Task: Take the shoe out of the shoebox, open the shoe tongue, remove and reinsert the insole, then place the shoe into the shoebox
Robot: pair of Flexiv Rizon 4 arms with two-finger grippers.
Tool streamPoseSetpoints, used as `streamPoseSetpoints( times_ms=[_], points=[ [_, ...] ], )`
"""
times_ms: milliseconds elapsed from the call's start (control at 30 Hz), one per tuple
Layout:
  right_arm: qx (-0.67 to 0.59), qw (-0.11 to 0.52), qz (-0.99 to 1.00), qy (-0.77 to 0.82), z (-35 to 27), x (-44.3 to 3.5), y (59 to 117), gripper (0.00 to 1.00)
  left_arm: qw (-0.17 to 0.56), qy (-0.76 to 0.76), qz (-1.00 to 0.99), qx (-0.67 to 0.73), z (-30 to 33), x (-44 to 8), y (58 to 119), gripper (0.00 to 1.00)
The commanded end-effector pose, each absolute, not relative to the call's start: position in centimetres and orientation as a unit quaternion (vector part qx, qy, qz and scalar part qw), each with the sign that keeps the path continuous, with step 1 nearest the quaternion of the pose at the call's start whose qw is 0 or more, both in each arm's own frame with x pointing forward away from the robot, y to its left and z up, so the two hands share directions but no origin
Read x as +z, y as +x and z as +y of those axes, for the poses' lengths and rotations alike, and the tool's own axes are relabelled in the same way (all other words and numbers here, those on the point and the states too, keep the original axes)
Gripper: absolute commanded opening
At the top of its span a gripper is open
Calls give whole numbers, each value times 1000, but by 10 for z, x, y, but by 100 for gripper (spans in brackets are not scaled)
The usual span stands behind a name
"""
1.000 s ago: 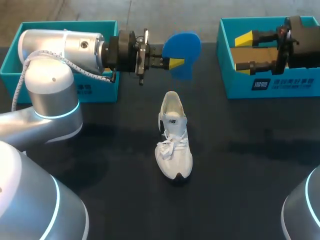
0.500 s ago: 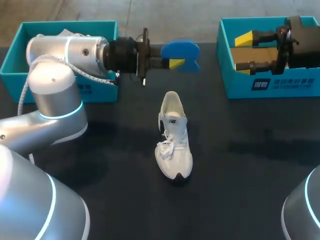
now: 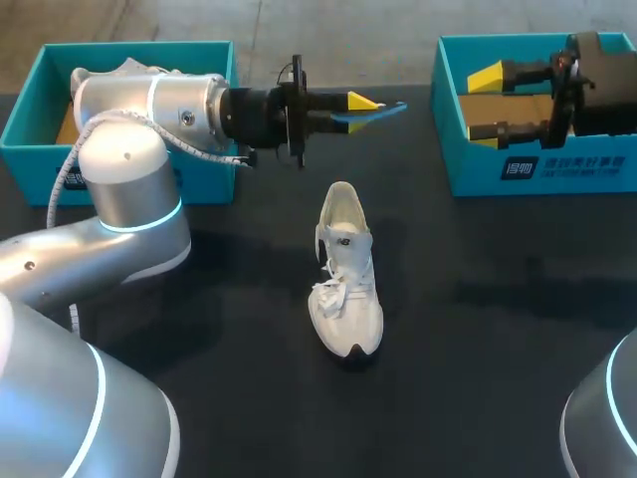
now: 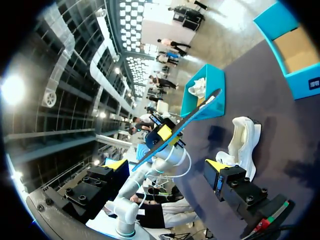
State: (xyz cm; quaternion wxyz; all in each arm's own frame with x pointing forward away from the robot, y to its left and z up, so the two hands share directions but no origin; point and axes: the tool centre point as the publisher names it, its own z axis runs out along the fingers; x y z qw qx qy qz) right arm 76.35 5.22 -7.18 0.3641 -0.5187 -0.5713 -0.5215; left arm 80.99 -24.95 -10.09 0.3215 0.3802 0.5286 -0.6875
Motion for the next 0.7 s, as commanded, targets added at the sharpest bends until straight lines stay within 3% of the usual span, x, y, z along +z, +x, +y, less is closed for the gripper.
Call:
streamPoseSetpoints(
  times_ms=[33, 700],
  points=[
    [-522, 364, -571, -519, 53, -72, 764, 100, 371, 409, 504, -664, -245, -103, 803, 0],
    [-522, 364, -571, -519, 53, -72, 764, 100, 498, 533, 447, -518, -224, -100, 816, 0]
  ],
)
